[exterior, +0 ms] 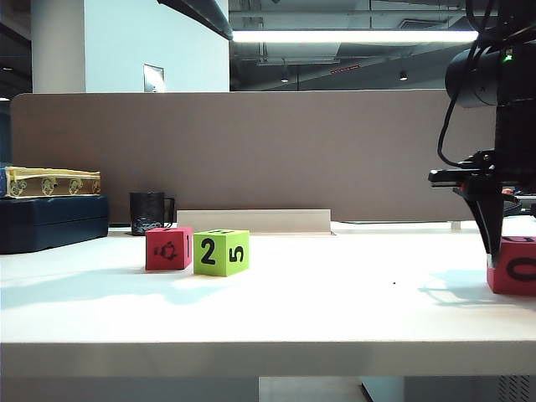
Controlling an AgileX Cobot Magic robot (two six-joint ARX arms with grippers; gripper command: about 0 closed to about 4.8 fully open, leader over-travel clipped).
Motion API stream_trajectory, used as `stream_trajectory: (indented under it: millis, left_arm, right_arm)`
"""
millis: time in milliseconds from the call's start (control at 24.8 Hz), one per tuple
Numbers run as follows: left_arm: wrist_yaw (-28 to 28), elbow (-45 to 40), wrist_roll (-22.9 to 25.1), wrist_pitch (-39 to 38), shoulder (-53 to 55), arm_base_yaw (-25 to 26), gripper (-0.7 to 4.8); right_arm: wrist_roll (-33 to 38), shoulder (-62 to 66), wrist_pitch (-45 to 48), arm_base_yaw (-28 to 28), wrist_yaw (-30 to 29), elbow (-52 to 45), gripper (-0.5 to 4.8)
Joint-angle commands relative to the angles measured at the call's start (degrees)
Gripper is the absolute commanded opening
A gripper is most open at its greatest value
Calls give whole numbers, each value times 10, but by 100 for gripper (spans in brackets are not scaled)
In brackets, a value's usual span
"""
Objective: Select the appropriate blocks from the scattered letter blocks on the table and arrange them in a row to spell out "THU".
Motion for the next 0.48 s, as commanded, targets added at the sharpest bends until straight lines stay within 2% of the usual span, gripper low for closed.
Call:
stream_trajectory:
  millis: [40, 282, 403, 484]
  left_arm:
    - [3, 2, -1, -4, -2, -1, 425]
    - [2, 2, -1, -4, -2, -1, 425]
    - [2, 2, -2, -4, -2, -1, 425]
    - [2, 2, -1, -4, -2, -1, 425]
  right_arm:
    - [3, -1, 24, 1, -11, 2, 233]
    - [6, -1, 63, 3, -70, 2, 233]
    - [14, 2, 83, 19, -77, 3, 232]
    - [16, 8, 92, 30, -84, 5, 203]
